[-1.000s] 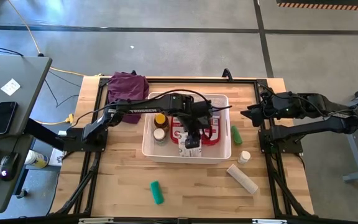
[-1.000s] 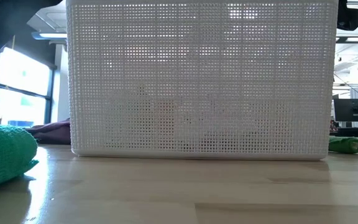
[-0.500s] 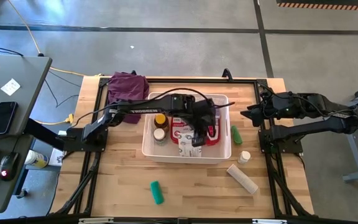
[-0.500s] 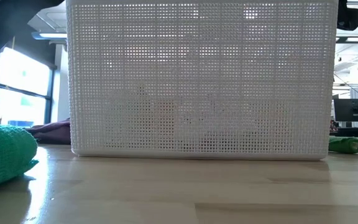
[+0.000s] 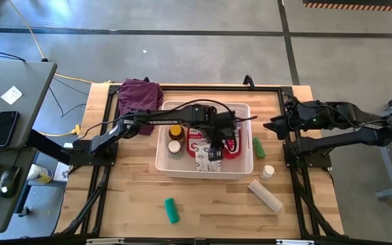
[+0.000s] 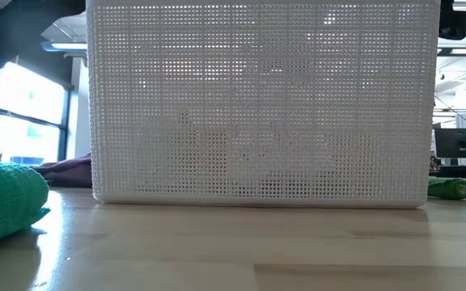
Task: Pick & place medical supplies in basket/bin
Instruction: Put the white mailer bag into the white bin
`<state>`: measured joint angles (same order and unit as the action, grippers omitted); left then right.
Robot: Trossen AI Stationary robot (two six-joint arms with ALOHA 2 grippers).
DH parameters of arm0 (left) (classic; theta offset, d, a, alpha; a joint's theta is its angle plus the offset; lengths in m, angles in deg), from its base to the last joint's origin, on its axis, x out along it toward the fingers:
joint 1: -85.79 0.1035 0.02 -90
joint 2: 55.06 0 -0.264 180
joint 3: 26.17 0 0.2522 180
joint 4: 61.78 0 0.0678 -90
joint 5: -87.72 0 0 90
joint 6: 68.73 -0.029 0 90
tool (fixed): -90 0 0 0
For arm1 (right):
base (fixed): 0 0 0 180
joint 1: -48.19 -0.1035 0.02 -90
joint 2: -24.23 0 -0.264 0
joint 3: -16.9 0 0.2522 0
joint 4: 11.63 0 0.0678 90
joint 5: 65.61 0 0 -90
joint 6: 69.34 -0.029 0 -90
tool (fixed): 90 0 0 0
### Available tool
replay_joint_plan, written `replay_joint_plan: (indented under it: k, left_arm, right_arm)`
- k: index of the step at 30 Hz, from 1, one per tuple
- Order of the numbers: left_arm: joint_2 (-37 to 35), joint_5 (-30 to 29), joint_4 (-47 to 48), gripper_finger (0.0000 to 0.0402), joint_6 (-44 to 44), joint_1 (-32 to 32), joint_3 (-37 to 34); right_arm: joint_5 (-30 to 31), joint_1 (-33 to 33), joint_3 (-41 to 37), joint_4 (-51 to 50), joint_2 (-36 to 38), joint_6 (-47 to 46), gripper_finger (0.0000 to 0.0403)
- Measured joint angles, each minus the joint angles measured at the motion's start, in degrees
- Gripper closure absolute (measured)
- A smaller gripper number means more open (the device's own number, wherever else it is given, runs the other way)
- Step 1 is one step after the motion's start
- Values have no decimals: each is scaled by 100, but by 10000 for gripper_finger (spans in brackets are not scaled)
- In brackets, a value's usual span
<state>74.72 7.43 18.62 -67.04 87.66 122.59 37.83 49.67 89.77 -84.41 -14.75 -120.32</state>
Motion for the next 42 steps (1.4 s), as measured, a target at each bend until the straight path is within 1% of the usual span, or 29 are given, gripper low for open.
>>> replay_joint_plan:
  k: [2, 4, 5, 7, 11, 13, 16, 19, 21, 22, 25, 27, 30, 33, 35, 37, 39, 42]
  left_arm:
    - [3, 43, -16, 309, 2, 0, -2]
    - [4, 204, -63, 362, 2, 2, -4]
    - [4, 286, -78, 377, 4, 7, -4]
    - [4, 379, -66, 378, 9, 13, -2]
    - [2, 402, -56, 351, 7, 0, -4]
    - [-5, 388, -7, 356, 7, 0, -4]
    - [-34, 388, -10, 376, 9, 6, -4]
    - [-131, 391, -36, 379, 80, 43, -6]
    - [-217, 388, -197, 363, 232, 81, 0]
    - [-272, 364, -185, 346, 314, 99, 0]
    - [-324, 100, -295, 281, 578, 163, 5]
    - [-341, 52, -107, 239, 612, 236, -2]
    - [-303, 358, -92, 183, 637, 322, -43]
    - [-143, 465, 190, 145, 768, 311, -64]
    - [-94, 469, 383, 132, 780, 295, -76]
    - [-102, 449, 467, 129, 768, 295, -65]
    - [-45, 390, 474, 135, 761, 301, -45]
    - [51, 317, 539, 154, 721, 306, -77]
  right_arm:
    - [-7, 0, 0, -21, 0, 0, 138]
    - [-10, 0, 0, -32, 0, 0, 138]
    - [-11, 0, 0, -34, 0, 0, 138]
    - [-11, 0, 0, -34, 0, -11, 138]
    - [-11, 0, 0, -34, 0, -61, 138]
    - [-13, 0, 0, -34, 0, -62, 138]
    - [-11, 0, 0, -34, 0, -63, 138]
    - [-11, 0, 0, -34, 0, -61, 138]
    - [-11, 0, 0, -34, 0, -63, 138]
    - [-3, 0, 0, -34, -2, -63, 138]
    - [56, 0, 0, -32, -1, -42, 138]
    - [109, 0, 0, -29, -1, -17, 138]
    - [124, 0, 0, -29, 0, -13, 138]
    - [75, 0, 0, -29, -1, -8, 138]
    - [42, 0, 0, -32, 0, -15, 138]
    - [37, 0, 0, -32, -1, -15, 138]
    - [37, 0, 0, -32, -2, -6, 138]
    - [52, 0, 0, -36, 0, -2, 138]
